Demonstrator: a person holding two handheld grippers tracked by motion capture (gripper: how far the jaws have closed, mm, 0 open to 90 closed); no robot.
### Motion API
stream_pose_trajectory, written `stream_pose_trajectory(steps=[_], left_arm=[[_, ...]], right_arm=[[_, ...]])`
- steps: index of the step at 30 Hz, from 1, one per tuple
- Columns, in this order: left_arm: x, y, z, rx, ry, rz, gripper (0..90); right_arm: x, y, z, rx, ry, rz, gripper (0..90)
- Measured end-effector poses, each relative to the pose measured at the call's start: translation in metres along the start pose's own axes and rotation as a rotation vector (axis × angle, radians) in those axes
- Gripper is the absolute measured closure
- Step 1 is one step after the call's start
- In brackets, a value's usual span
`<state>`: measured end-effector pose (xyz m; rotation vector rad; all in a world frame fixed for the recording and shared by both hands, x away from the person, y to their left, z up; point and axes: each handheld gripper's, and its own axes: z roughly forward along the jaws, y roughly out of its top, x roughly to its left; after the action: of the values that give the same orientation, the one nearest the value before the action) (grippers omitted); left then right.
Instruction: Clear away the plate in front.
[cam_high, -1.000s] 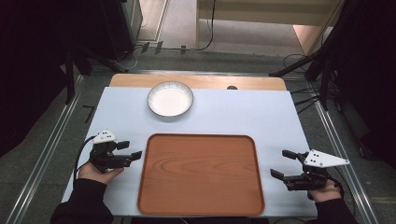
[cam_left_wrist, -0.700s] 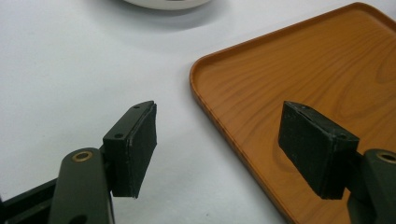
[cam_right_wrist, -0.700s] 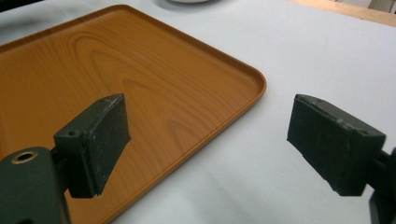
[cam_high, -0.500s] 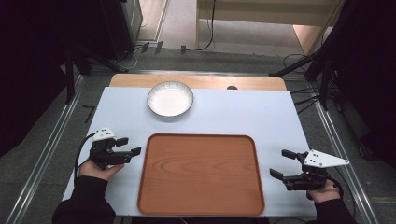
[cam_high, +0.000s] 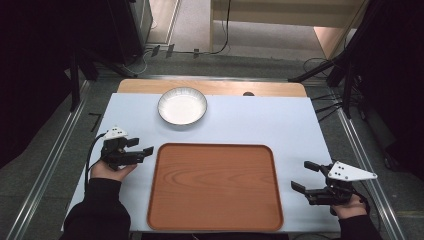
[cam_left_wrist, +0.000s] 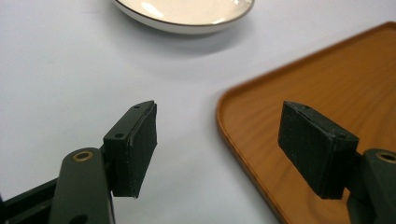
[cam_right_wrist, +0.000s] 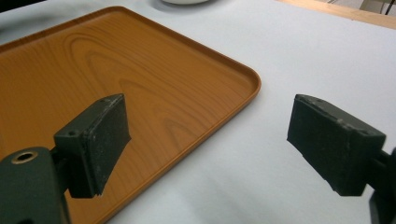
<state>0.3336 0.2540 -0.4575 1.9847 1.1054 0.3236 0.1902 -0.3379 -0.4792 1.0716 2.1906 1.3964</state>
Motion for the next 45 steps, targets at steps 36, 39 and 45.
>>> stream_pose_trajectory(steps=[36,39,45], left_arm=[[0.035,0.074,0.067,0.011,0.098,-0.047,31.7],[0.037,0.081,0.077,0.026,0.125,-0.04,31.7],[0.041,0.088,0.088,0.049,0.159,-0.037,32.2]], right_arm=[[0.0,-0.001,0.002,0.021,-0.005,-0.003,13.6],[-0.001,-0.001,0.001,0.02,-0.002,-0.006,13.6],[0.001,-0.001,0.0,0.015,0.003,-0.009,13.6]])
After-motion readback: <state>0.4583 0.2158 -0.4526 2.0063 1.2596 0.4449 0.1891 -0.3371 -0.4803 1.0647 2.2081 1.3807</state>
